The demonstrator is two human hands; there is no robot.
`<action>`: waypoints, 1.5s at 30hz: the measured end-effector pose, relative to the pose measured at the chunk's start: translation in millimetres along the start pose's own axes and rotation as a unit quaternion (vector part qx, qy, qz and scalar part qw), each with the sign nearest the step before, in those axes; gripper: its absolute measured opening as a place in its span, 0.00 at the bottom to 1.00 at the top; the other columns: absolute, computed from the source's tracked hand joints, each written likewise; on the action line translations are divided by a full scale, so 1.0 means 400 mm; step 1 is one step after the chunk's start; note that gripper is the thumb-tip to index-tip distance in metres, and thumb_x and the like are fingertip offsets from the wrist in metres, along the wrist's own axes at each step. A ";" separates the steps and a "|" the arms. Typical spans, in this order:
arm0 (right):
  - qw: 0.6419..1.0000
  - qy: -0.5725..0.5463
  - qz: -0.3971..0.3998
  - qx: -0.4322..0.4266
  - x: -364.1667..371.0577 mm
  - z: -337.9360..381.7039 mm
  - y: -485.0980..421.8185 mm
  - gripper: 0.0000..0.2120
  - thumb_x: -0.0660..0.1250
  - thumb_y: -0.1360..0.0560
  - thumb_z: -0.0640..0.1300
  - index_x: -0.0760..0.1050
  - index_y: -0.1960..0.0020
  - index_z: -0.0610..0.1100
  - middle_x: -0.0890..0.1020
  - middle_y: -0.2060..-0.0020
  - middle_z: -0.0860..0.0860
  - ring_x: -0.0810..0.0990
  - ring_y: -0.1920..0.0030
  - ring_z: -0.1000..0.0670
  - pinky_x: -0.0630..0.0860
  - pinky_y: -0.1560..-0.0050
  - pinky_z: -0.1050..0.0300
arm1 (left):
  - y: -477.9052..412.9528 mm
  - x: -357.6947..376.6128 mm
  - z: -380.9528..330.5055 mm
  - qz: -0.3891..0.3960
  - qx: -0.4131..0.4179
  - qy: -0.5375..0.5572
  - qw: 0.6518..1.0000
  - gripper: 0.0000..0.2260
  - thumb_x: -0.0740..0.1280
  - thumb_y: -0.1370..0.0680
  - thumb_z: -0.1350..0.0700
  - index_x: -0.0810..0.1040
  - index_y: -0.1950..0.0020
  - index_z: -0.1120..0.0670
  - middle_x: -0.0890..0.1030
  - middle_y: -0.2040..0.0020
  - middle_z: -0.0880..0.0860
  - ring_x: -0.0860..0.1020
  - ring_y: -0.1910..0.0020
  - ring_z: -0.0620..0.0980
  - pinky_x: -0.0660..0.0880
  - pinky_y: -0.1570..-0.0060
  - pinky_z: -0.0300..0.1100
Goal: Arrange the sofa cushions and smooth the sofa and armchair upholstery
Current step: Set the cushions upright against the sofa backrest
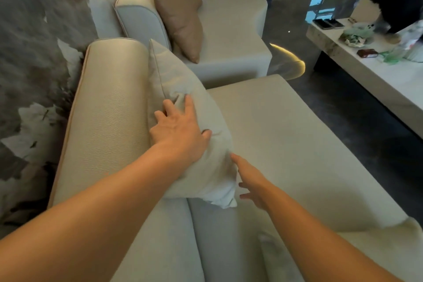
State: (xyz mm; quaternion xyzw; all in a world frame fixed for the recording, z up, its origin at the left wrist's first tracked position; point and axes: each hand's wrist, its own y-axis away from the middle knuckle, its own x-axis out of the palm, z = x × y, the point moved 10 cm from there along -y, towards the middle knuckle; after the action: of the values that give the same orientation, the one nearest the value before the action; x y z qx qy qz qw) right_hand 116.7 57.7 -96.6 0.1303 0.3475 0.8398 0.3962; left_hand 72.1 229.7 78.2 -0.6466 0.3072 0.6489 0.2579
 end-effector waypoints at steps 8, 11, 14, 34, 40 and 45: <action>0.974 0.207 -0.017 -0.091 -0.200 0.038 0.209 0.10 0.65 0.22 0.50 0.78 0.44 0.47 0.79 0.52 0.48 0.75 0.61 0.50 0.72 0.65 0.58 | 0.240 -0.028 -0.249 -0.005 0.116 -0.093 0.989 0.22 0.63 0.25 0.48 0.70 0.34 0.55 0.59 0.27 0.63 0.52 0.28 0.67 0.50 0.30 0.61; 0.954 0.283 -0.044 -0.093 -0.342 -0.036 0.312 0.12 0.67 0.24 0.46 0.80 0.43 0.42 0.82 0.51 0.46 0.77 0.55 0.48 0.71 0.62 0.58 | 0.420 0.078 -0.334 0.107 0.112 0.053 0.986 0.16 0.63 0.25 0.48 0.76 0.41 0.55 0.75 0.40 0.61 0.71 0.39 0.63 0.70 0.41 0.53; 0.932 0.352 -0.057 -0.063 -0.507 -0.175 0.392 0.19 0.69 0.25 0.47 0.77 0.36 0.42 0.80 0.40 0.42 0.78 0.41 0.44 0.73 0.42 0.55 | 0.605 0.242 -0.384 0.228 0.041 0.123 0.965 0.19 0.62 0.24 0.47 0.75 0.39 0.57 0.77 0.39 0.62 0.75 0.40 0.63 0.74 0.42 0.53; 0.984 0.082 -0.153 0.026 -0.835 -0.797 0.538 0.57 0.76 0.44 0.71 0.47 0.25 0.66 0.66 0.27 0.49 0.72 0.35 0.44 0.72 0.35 0.42 | 1.039 0.673 -0.320 0.191 -0.266 0.424 0.844 0.46 0.67 0.37 0.26 0.59 0.28 0.50 0.74 0.33 0.54 0.74 0.37 0.58 0.68 0.38 0.47; 0.984 0.031 -0.156 0.085 -0.785 -0.850 0.646 0.43 0.68 0.34 0.71 0.62 0.26 0.53 0.73 0.32 0.47 0.74 0.39 0.43 0.71 0.42 0.46 | 1.138 0.481 -0.273 0.210 -0.295 0.474 0.803 0.40 0.74 0.47 0.29 0.80 0.44 0.53 0.84 0.49 0.54 0.82 0.52 0.54 0.79 0.48 0.51; 0.996 -0.022 -0.056 0.070 -0.570 -0.808 0.703 0.29 0.61 0.26 0.66 0.73 0.33 0.49 0.77 0.35 0.47 0.78 0.44 0.51 0.71 0.43 0.54 | 1.221 0.242 -0.141 0.113 -0.305 0.436 0.839 0.34 0.75 0.47 0.31 0.80 0.48 0.51 0.84 0.52 0.49 0.82 0.54 0.52 0.79 0.51 0.48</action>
State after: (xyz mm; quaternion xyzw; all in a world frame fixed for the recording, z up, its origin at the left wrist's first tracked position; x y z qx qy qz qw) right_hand -56.3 -394.8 -124.5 0.1571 0.4037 0.7867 0.4399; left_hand -250.0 -148.7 14.7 -0.8695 0.2454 0.3852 -0.1881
